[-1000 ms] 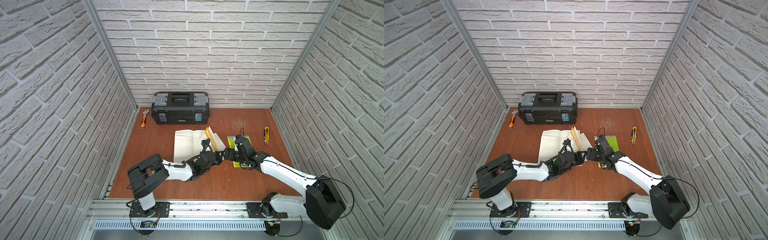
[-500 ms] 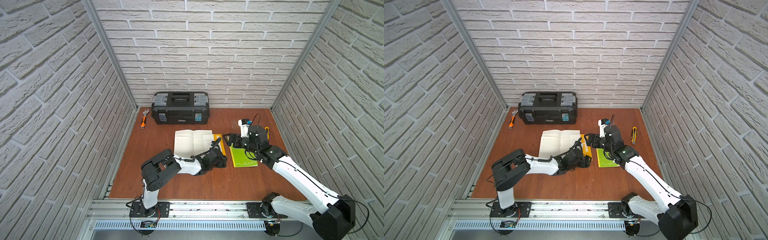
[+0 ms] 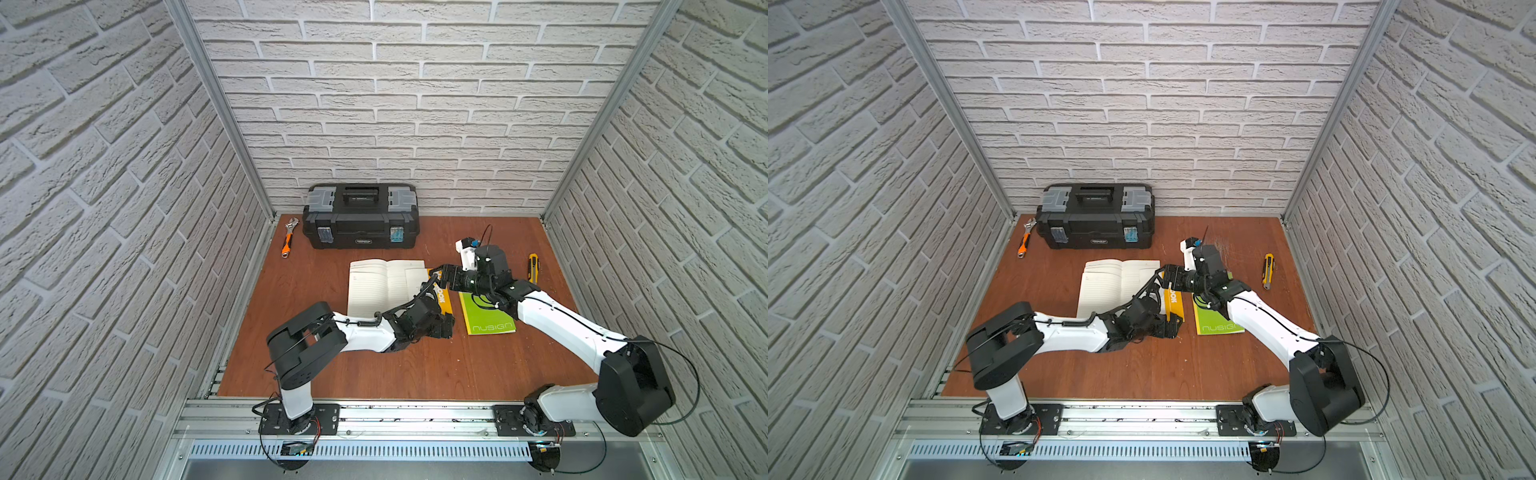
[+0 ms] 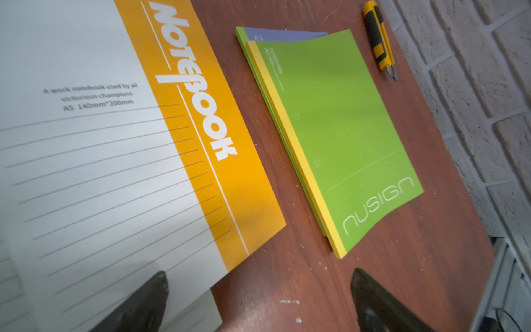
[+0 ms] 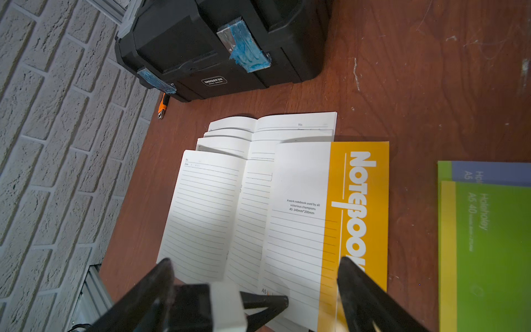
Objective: Close the notebook
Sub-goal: Close the notebook, then pick up the notebook at the notebook.
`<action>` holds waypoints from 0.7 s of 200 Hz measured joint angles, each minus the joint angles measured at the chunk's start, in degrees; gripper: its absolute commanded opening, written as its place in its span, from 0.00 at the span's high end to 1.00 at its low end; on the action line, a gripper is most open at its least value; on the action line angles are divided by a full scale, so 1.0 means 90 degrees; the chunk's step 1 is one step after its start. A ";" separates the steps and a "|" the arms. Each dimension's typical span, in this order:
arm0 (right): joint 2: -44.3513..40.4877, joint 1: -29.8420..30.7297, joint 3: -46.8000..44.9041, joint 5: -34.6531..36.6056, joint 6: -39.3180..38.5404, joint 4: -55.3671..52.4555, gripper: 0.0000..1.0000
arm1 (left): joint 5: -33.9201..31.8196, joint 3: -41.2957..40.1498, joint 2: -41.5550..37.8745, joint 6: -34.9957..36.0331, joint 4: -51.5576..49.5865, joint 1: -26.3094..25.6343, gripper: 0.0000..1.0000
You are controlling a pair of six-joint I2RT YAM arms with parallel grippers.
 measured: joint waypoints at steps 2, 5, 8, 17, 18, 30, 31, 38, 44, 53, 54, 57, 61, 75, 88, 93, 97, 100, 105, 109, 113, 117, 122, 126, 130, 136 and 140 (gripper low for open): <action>0.0029 0.0000 0.0000 -0.0007 0.0015 0.0024 0.12 | 0.0000 0.0000 -0.0056 0.0005 -0.0015 -0.0005 0.02; 0.0066 0.0000 0.0000 -0.0022 0.0022 0.0049 0.12 | -0.0005 0.0000 -0.0153 0.0027 -0.0061 -0.0019 0.02; 0.0102 0.0000 0.0000 -0.0034 0.0029 0.0085 0.12 | -0.0017 0.0002 -0.0233 0.0036 -0.0087 -0.0032 0.02; 0.0199 -0.0002 0.0000 -0.0063 0.0092 0.0226 0.12 | -0.0051 0.0002 -0.0512 0.0041 -0.0296 -0.0068 0.02; 0.0206 -0.0002 0.0000 -0.0068 0.0100 0.0238 0.12 | -0.0061 0.0002 -0.0551 0.0044 -0.0347 -0.0073 0.02; 0.0318 -0.0044 0.0000 -0.0100 0.0180 0.0413 0.13 | -0.0138 0.0015 -0.0911 0.0049 -0.0668 -0.0119 0.02; 0.0335 -0.0046 0.0000 -0.0107 0.0182 0.0427 0.13 | -0.0141 0.0017 -0.0933 0.0049 -0.0687 -0.0119 0.02; 0.0406 -0.0053 0.0000 -0.0126 0.0211 0.0503 0.13 | -0.0185 0.0032 -0.1122 0.0049 -0.0906 -0.0134 0.02; 0.0481 -0.0046 0.0000 -0.0158 0.0233 0.0554 0.13 | -0.0221 0.0053 -0.1285 0.0049 -0.1115 -0.0141 0.02; 0.0597 -0.0029 -0.0005 -0.0214 0.0272 0.0639 0.13 | -0.0282 0.0085 -0.1508 0.0044 -0.1435 -0.0155 0.02; 0.0605 -0.0029 -0.0007 -0.0219 0.0277 0.0646 0.13 | -0.0289 0.0087 -0.1525 0.0044 -0.1462 -0.0155 0.02; 0.0644 -0.0022 -0.0012 -0.0236 0.0301 0.0680 0.13 | -0.0306 0.0095 -0.1610 0.0044 -0.1588 -0.0158 0.02; 0.0695 -0.0019 -0.0022 -0.0257 0.0321 0.0726 0.13 | -0.0330 0.0100 -0.1705 0.0041 -0.1734 -0.0158 0.02; 0.0911 -0.0002 -0.0051 -0.0333 0.0410 0.0884 0.14 | -0.0391 0.0097 -0.2028 0.0036 -0.2232 -0.0158 0.02; 0.1117 0.0010 -0.0102 -0.0393 0.0474 0.1025 0.14 | -0.0432 0.0061 -0.2324 0.0017 -0.2618 -0.0153 0.02; 0.1190 0.0017 -0.0136 -0.0406 0.0503 0.1069 0.14 | -0.0444 0.0017 -0.2446 0.0015 -0.2708 -0.0153 0.02; 0.1241 0.0022 -0.0158 -0.0408 0.0520 0.1088 0.14 | -0.0454 -0.0034 -0.2560 0.0007 -0.2776 -0.0141 0.02; 0.1275 0.0024 -0.0172 -0.0410 0.0527 0.1103 0.14 | -0.0454 -0.0075 -0.2630 0.0000 -0.2815 -0.0134 0.02; 0.1331 0.0032 -0.0204 -0.0410 0.0544 0.1132 0.14 | -0.0457 -0.0165 -0.2788 -0.0005 -0.2868 -0.0121 0.02; 0.1372 0.0039 -0.0231 -0.0413 0.0549 0.1149 0.14 | -0.0457 -0.0250 -0.2905 -0.0012 -0.2897 -0.0107 0.02; 0.1411 0.0046 -0.0255 -0.0415 0.0568 0.1166 0.14 | -0.0444 -0.0345 -0.3019 -0.0015 -0.2900 -0.0083 0.02; 0.1435 0.0051 -0.0272 -0.0418 0.0571 0.1171 0.14 | -0.0432 -0.0447 -0.3138 -0.0029 -0.2902 -0.0049 0.02; 0.1472 0.0058 -0.0301 -0.0423 0.0576 0.1190 0.14 | -0.0408 -0.0578 -0.3269 -0.0036 -0.2892 0.0002 0.02; 0.1494 0.0063 -0.0323 -0.0423 0.0576 0.1205 0.14 | -0.0362 -0.0699 -0.3378 -0.0056 -0.2866 0.0061 0.02; 0.1513 0.0063 -0.0345 -0.0430 0.0578 0.1212 0.14 | -0.0325 -0.0821 -0.3475 -0.0061 -0.2837 0.0129 0.02; 0.1528 0.0068 -0.0367 -0.0427 0.0576 0.1212 0.14 | -0.0238 -0.0996 -0.3592 -0.0075 -0.2781 0.0243 0.02; 0.1535 0.0068 -0.0379 -0.0430 0.0576 0.1214 0.14 | -0.0165 -0.1110 -0.3653 -0.0109 -0.2727 0.0325 0.02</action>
